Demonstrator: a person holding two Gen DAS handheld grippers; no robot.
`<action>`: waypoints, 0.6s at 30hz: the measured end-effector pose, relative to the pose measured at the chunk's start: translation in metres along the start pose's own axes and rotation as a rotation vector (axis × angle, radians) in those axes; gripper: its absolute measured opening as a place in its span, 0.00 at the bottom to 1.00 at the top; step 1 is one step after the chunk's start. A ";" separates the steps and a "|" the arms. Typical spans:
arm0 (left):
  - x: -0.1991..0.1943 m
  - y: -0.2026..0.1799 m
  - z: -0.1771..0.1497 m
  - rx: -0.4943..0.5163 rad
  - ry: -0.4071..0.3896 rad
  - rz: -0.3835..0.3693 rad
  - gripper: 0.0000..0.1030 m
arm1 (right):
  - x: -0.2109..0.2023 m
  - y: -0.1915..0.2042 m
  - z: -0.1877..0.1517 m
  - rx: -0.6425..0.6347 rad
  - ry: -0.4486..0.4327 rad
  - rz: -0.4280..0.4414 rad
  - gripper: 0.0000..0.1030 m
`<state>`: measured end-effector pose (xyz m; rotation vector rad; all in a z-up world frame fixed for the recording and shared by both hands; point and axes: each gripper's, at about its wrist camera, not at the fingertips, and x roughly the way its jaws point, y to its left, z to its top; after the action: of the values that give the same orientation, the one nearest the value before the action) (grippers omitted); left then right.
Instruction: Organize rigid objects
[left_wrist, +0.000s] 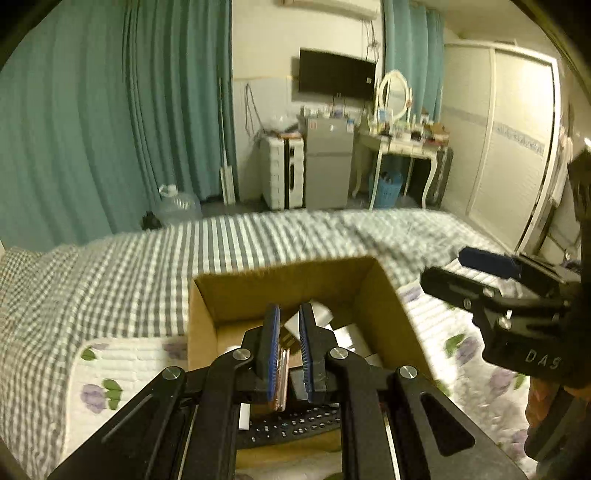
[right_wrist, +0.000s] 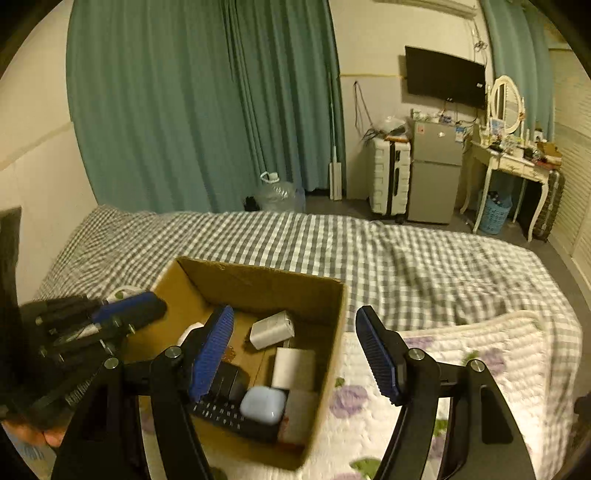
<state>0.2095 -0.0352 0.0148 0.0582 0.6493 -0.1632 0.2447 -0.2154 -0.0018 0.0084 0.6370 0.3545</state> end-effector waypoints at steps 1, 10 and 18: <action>-0.013 -0.003 0.004 0.005 -0.018 0.009 0.13 | -0.012 0.000 0.002 -0.006 -0.009 -0.007 0.67; -0.126 -0.022 0.023 0.048 -0.229 0.033 0.47 | -0.124 0.012 0.019 -0.035 -0.145 -0.060 0.67; -0.180 -0.026 0.008 0.052 -0.353 0.058 0.53 | -0.191 0.040 0.015 -0.083 -0.273 -0.101 0.74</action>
<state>0.0683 -0.0373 0.1300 0.0957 0.2909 -0.1300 0.0981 -0.2388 0.1262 -0.0536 0.3507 0.2761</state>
